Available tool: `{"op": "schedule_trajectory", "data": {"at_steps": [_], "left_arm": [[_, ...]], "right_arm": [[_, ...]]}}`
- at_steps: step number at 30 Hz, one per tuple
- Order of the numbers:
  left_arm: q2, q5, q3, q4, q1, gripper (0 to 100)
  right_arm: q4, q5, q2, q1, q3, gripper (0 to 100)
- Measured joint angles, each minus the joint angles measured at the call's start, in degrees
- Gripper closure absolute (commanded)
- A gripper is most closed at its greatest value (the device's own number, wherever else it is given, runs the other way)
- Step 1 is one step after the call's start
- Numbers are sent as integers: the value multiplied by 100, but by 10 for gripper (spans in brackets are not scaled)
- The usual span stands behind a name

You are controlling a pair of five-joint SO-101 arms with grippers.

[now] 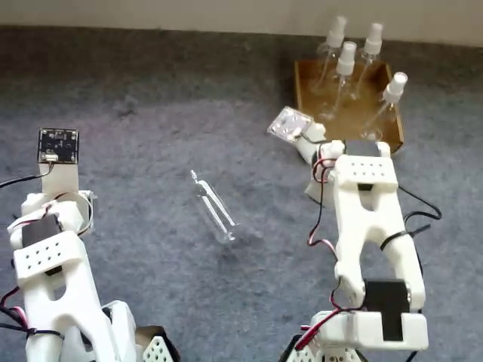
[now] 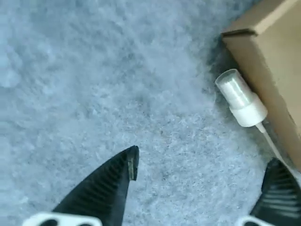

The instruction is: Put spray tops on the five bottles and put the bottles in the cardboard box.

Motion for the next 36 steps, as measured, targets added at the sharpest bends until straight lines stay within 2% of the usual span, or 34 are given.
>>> {"op": "schedule_trajectory", "data": {"at_steps": [6,9,15,28,36], "left_arm": [[0,0,35,0,0,818],[0,0,114,-9,0,818],[0,0,123,-9,0,818],[0,0,229,-9,62,818],[0,0,818,-9,158,821]], "right_arm": [[-1055,993,853,220,0,628],[-1292,1213,1275,202,0,628],[-1477,1240,1749,211,-211,628],[-1495,1169,1793,97,-202,628],[-1495,941,1793,9,-141,628]]}}
